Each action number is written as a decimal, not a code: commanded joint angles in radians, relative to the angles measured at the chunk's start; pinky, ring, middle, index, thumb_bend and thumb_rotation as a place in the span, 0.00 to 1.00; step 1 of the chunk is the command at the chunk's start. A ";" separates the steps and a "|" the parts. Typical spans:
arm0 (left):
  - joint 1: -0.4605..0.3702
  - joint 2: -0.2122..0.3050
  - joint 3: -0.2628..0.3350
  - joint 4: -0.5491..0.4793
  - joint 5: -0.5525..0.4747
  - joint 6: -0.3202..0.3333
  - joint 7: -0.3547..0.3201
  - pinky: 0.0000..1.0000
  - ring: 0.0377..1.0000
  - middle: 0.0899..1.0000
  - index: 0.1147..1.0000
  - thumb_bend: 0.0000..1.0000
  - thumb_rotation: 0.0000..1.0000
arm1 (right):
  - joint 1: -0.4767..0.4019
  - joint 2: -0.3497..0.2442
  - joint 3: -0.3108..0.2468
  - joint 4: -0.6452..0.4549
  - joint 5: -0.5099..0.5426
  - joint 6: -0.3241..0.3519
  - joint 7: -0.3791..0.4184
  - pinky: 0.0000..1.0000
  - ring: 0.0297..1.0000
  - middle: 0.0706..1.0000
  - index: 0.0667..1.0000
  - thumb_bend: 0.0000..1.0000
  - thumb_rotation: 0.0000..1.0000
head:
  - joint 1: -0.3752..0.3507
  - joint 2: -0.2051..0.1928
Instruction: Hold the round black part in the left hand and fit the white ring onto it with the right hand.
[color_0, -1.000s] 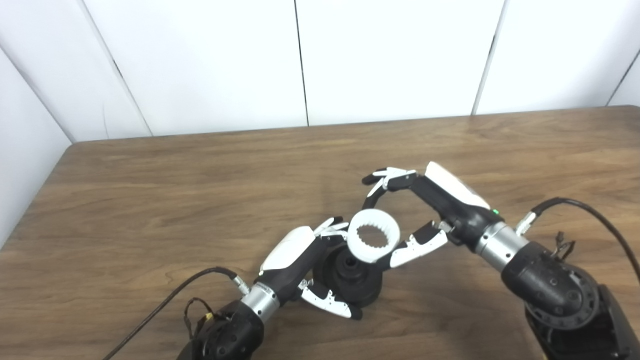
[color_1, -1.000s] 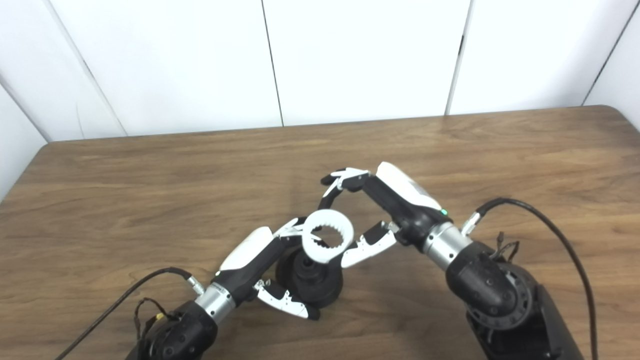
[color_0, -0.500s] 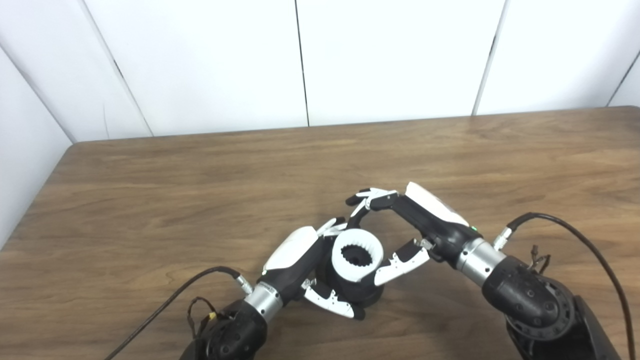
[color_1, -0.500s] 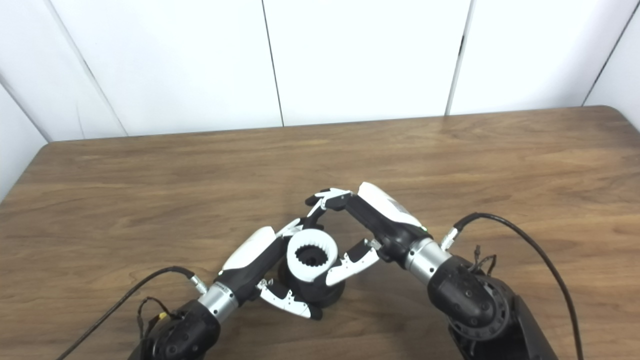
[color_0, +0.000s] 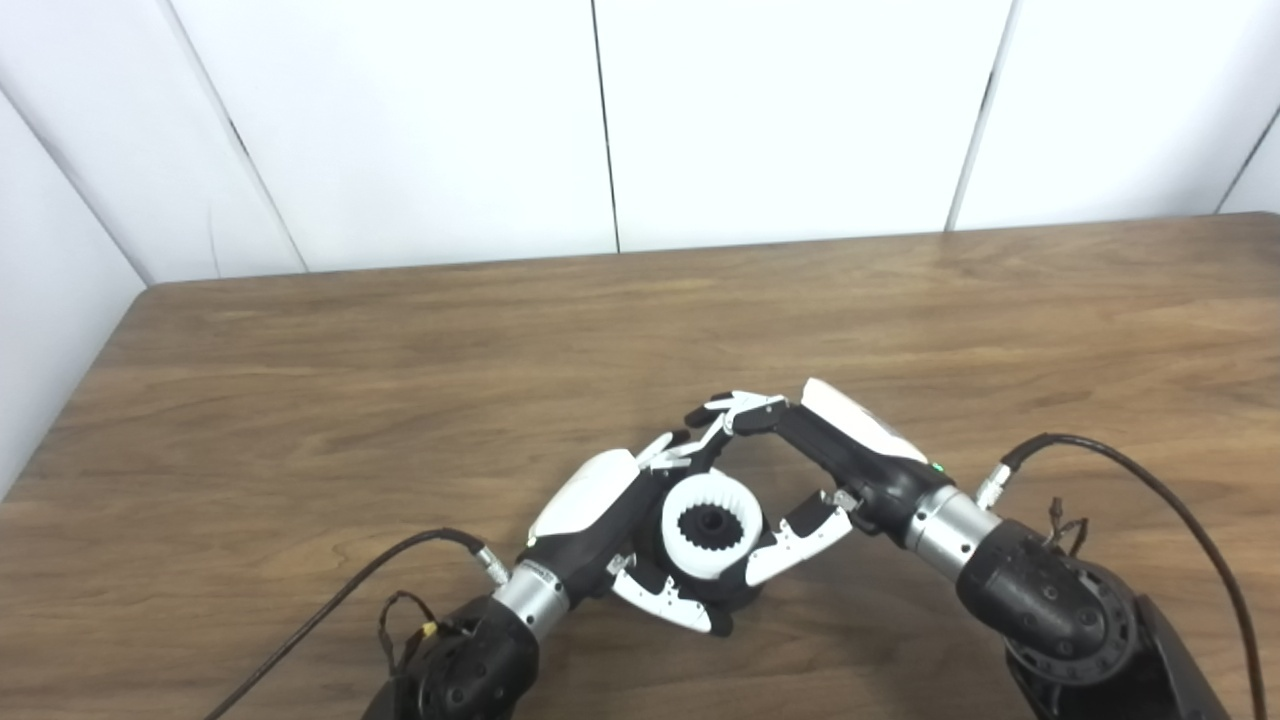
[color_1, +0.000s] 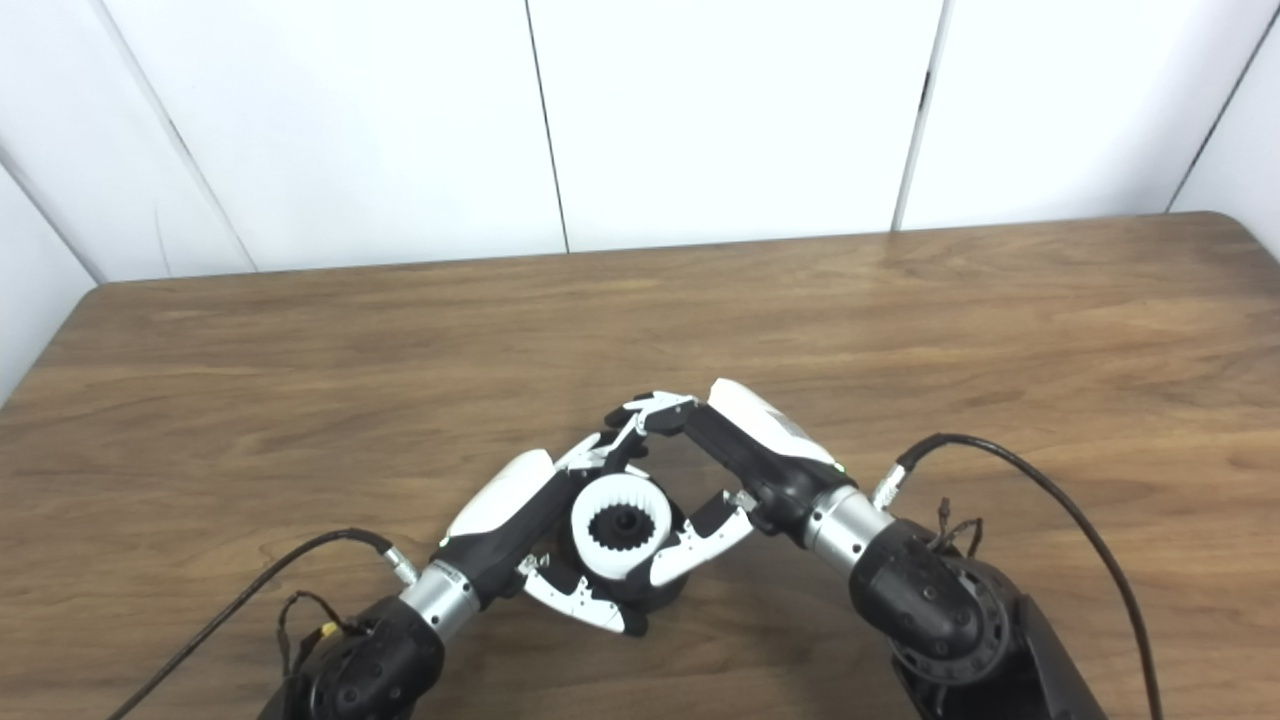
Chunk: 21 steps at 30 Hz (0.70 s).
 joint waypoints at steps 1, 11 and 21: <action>-0.012 0.002 -0.004 -0.017 -0.010 0.001 -0.018 0.91 1.00 0.92 0.57 0.82 0.20 | -0.018 0.005 -0.013 -0.004 0.006 -0.036 -0.020 0.85 0.92 0.82 0.45 0.52 0.15 | 0.000 0.000; -0.005 0.000 -0.006 -0.024 -0.007 0.004 -0.016 0.91 1.00 0.92 0.56 0.82 0.17 | -0.023 -0.002 -0.019 0.009 0.010 -0.049 -0.025 0.85 0.92 0.82 0.45 0.52 0.15 | -0.001 -0.002; -0.001 0.001 -0.011 -0.026 0.004 -0.007 -0.008 0.90 1.00 0.91 0.55 0.82 0.19 | -0.025 -0.002 -0.033 0.023 0.014 -0.047 -0.020 0.87 0.93 0.83 0.45 0.52 0.15 | -0.001 0.002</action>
